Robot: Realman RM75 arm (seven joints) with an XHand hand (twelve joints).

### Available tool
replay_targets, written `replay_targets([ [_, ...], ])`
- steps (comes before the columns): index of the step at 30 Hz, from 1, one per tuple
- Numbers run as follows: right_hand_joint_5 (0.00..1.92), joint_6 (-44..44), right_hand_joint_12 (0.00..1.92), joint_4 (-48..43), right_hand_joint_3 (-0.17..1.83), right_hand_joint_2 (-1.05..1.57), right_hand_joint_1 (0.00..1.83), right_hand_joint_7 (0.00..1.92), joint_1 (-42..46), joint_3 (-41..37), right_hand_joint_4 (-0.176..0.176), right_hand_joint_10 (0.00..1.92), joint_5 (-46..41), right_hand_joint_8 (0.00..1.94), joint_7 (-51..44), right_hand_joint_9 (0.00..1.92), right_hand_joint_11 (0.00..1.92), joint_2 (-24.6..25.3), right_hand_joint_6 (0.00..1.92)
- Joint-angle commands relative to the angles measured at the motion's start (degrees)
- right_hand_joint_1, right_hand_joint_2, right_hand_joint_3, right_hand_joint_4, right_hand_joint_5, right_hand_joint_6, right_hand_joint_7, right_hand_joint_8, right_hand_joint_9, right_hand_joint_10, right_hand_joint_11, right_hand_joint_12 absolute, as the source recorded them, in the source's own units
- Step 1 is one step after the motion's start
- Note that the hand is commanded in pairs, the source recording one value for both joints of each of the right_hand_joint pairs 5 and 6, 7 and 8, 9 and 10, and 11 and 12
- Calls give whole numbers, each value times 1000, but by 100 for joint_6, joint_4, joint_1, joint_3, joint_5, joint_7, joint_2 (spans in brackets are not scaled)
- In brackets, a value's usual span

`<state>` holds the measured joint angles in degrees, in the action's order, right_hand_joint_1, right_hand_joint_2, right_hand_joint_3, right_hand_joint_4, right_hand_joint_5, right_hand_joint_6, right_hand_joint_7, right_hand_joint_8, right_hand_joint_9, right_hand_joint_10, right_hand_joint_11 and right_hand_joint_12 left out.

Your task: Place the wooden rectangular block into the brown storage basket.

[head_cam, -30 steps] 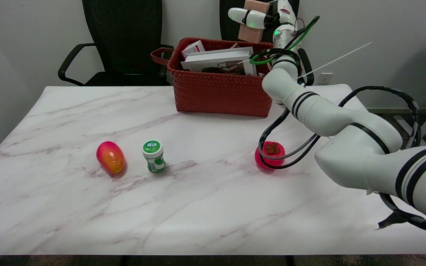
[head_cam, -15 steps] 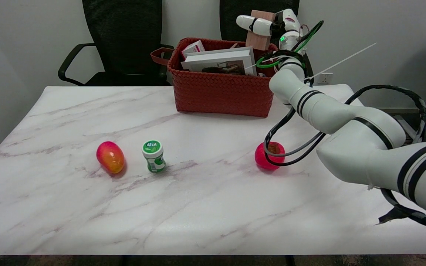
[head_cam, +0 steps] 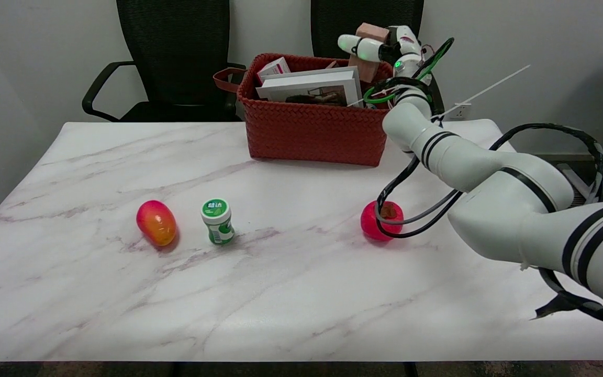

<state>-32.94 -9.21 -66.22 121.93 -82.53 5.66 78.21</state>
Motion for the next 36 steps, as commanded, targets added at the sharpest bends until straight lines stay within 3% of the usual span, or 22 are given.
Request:
replay_targets([
  [1,0,222,61,-4,-175,747,752,643,310,-33,0,429,-23,643,45,429,61,32,0],
  [11,0,262,92,-336,-146,572,772,476,597,-208,0,333,-156,476,40,333,92,-14,0],
  [18,0,12,12,-927,-175,490,789,418,637,-288,0,314,-167,418,5,314,12,-165,0],
  [21,0,-143,0,-1364,-175,477,790,386,720,-346,0,294,-167,386,5,294,0,-313,0],
  [23,0,-237,0,-1763,-175,465,792,263,848,-428,0,170,-167,263,5,170,0,-418,0],
  [24,0,-320,0,-2010,-175,446,793,47,941,-477,0,0,-167,47,5,0,0,-491,0],
  [25,0,-412,0,-2242,-175,440,794,0,1049,-511,0,0,-167,0,5,0,0,-555,0],
  [36,0,-1961,0,-4705,-175,417,814,0,2637,-527,0,0,-503,0,-3,0,0,-1211,0],
])
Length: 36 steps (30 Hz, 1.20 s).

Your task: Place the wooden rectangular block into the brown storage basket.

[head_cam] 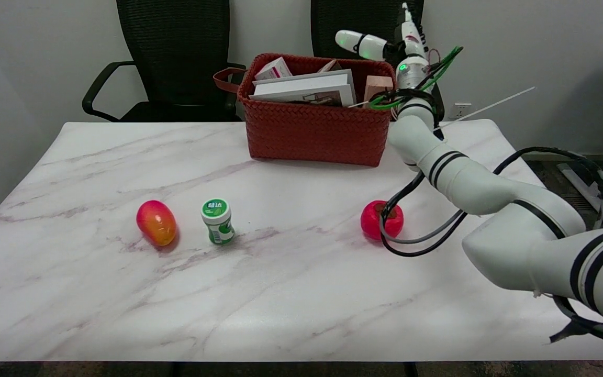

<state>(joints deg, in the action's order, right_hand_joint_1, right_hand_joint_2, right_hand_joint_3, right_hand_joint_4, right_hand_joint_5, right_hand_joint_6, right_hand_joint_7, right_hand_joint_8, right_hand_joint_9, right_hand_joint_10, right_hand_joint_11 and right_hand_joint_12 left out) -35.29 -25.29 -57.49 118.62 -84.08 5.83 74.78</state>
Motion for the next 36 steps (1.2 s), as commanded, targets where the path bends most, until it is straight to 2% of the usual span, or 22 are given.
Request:
replay_targets([
  [1,0,-1895,0,-3307,-175,416,815,0,1913,-197,0,0,-348,0,-20,0,0,-911,0],
  [10,0,-2924,0,-4741,-168,439,856,0,2982,-117,0,0,-79,0,-23,0,0,-1168,0],
  [18,0,-3877,0,-5779,131,549,912,0,4084,-61,0,0,337,0,-438,0,0,-1199,0],
  [26,0,-4516,0,-6306,190,588,911,0,5024,55,0,0,965,0,-491,0,0,-967,0],
  [36,0,-5168,0,-6326,267,604,912,34,5613,359,0,12,1426,34,-491,12,0,-771,0],
])
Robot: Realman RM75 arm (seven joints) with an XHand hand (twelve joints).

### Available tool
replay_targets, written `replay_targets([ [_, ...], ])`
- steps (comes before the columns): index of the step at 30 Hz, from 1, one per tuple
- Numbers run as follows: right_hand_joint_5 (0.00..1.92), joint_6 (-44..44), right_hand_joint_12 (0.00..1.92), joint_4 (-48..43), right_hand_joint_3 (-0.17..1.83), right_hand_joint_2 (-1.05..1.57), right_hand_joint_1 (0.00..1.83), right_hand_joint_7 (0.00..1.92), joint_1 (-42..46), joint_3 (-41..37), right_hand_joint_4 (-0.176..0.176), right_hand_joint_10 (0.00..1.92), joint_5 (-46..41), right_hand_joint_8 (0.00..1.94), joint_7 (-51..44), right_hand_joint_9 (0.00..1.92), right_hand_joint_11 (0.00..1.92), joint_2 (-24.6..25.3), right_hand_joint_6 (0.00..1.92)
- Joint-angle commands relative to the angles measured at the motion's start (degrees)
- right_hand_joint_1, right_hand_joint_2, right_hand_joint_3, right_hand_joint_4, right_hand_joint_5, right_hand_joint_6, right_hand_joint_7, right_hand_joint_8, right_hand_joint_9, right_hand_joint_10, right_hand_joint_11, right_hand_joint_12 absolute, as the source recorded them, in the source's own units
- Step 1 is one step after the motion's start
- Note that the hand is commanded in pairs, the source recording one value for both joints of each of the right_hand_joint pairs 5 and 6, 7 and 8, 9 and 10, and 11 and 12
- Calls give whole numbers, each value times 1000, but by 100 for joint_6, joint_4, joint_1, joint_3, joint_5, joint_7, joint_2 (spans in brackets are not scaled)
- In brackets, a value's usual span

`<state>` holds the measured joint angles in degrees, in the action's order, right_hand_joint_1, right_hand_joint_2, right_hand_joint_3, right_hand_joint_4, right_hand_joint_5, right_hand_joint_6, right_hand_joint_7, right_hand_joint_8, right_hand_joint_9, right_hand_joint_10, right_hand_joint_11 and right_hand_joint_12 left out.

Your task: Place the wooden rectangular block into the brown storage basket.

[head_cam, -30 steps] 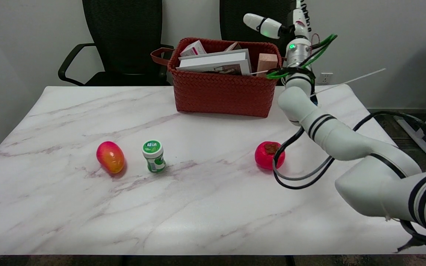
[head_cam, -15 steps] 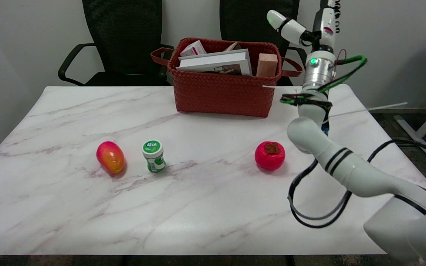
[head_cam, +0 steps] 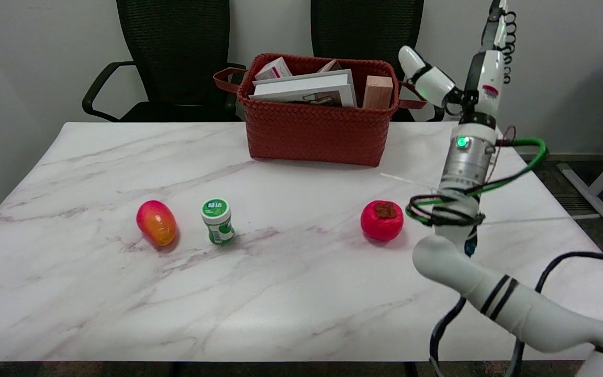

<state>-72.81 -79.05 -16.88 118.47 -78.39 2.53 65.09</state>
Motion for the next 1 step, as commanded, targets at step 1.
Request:
replay_targets([
  [1,0,-1441,0,-954,268,608,912,38,1567,414,0,16,857,38,-162,16,0,199,0],
])
